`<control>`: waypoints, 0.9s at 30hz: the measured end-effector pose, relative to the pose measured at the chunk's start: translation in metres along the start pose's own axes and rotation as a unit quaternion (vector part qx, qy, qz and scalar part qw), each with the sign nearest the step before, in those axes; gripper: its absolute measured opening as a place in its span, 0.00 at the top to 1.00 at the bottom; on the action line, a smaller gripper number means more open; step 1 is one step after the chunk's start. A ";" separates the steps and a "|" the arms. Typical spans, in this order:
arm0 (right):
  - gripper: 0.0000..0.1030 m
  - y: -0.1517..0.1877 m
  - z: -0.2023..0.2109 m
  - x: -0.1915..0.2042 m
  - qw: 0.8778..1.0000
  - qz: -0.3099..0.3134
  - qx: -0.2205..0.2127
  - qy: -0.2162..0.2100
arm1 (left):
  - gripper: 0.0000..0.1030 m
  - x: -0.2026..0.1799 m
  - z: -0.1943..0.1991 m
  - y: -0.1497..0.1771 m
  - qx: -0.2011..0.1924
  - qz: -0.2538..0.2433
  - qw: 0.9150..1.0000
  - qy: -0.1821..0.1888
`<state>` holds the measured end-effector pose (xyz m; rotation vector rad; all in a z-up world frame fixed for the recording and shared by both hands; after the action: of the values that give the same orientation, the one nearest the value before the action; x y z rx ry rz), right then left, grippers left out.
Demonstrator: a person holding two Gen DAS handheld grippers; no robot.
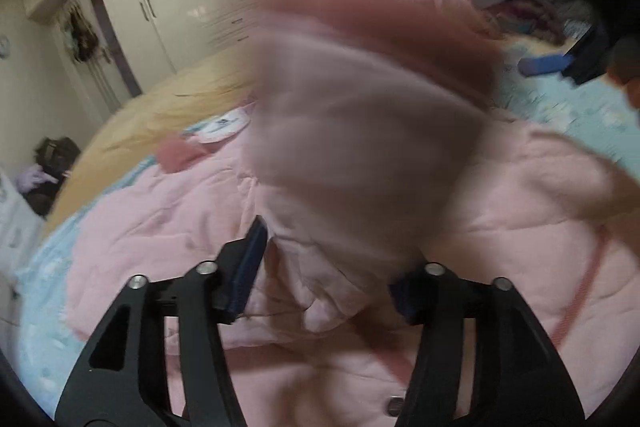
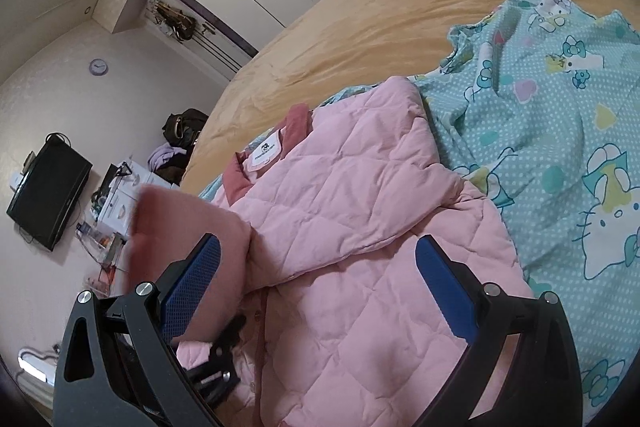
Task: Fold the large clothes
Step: 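Carry the held sleeve with the left gripper across the jacket body, then open the left gripper to lay the sleeve on the jacket body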
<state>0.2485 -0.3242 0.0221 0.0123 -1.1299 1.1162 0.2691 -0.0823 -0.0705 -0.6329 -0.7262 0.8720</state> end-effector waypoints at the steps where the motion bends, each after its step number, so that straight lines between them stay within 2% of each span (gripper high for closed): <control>1: 0.05 0.000 -0.001 0.000 1.000 0.000 0.000 0.002 | 0.45 -0.003 0.001 0.000 0.001 0.001 1.000 0.008; 2: 0.05 0.000 -0.001 0.000 1.000 0.000 0.001 0.003 | 0.41 -0.008 0.001 0.000 0.006 -0.005 1.000 0.004; 4: 0.05 0.000 -0.002 -0.001 1.000 -0.003 0.001 0.002 | 0.41 -0.019 0.001 0.001 0.020 -0.025 0.999 -0.009; 5: 0.05 0.000 -0.003 -0.001 1.000 -0.003 0.002 0.003 | 0.39 -0.023 0.003 0.002 0.022 -0.027 0.999 0.000; 6: 0.05 0.000 -0.004 0.000 1.000 -0.002 0.003 0.004 | 0.33 -0.025 0.005 0.001 0.022 -0.021 0.999 0.011; 8: 0.05 0.002 -0.007 0.000 1.000 -0.006 0.010 -0.005 | 0.26 -0.024 0.012 -0.004 0.021 0.010 0.998 0.054; 10: 0.05 0.004 -0.011 0.002 1.000 -0.011 0.019 -0.013 | 0.26 -0.019 0.016 -0.008 0.024 0.030 0.997 0.071; 12: 0.05 0.008 -0.017 0.004 0.999 -0.012 0.031 -0.022 | 0.16 -0.007 0.022 -0.010 0.022 0.056 0.994 0.088; 14: 0.05 0.011 -0.023 0.007 0.999 -0.012 0.042 -0.026 | 0.11 0.002 0.023 -0.013 0.025 0.082 0.991 0.099; 17: 0.05 0.017 -0.031 0.011 0.997 -0.018 0.057 -0.040 | 0.09 0.021 0.032 -0.018 0.010 0.116 0.986 0.121; 19: 0.05 0.021 -0.036 0.012 0.996 -0.026 0.066 -0.052 | 0.09 0.033 0.035 -0.021 0.005 0.125 0.986 0.114; 21: 0.05 0.023 -0.041 0.014 0.995 -0.028 0.072 -0.057 | 0.09 0.051 0.035 -0.026 0.004 0.137 0.986 0.092; 23: 0.05 0.028 -0.047 0.016 0.994 -0.031 0.079 -0.063 | 0.09 0.079 0.030 -0.033 0.014 0.167 0.984 0.053; 25: 0.05 0.031 -0.052 0.016 0.994 -0.037 0.081 -0.067 | 0.09 0.109 0.025 -0.041 0.018 0.207 0.978 0.035; 27: 0.05 0.035 -0.061 0.017 0.994 -0.043 0.085 -0.062 | 0.09 0.146 0.022 -0.046 0.020 0.261 0.965 0.006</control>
<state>0.2663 -0.2633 -0.0133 0.2646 -1.1312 1.1431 0.3374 0.0229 0.0203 -0.8096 -0.5330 1.3631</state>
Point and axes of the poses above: each gripper's, at about its wrist camera, not at the fingertips, and z roughly against the way its jaws point, x to its left, y to its underside, the point moved 4 cm from there along -z, roughly the way its jaws point, and after that the axes turned 6 degrees about -y, right-handed, at the moved point
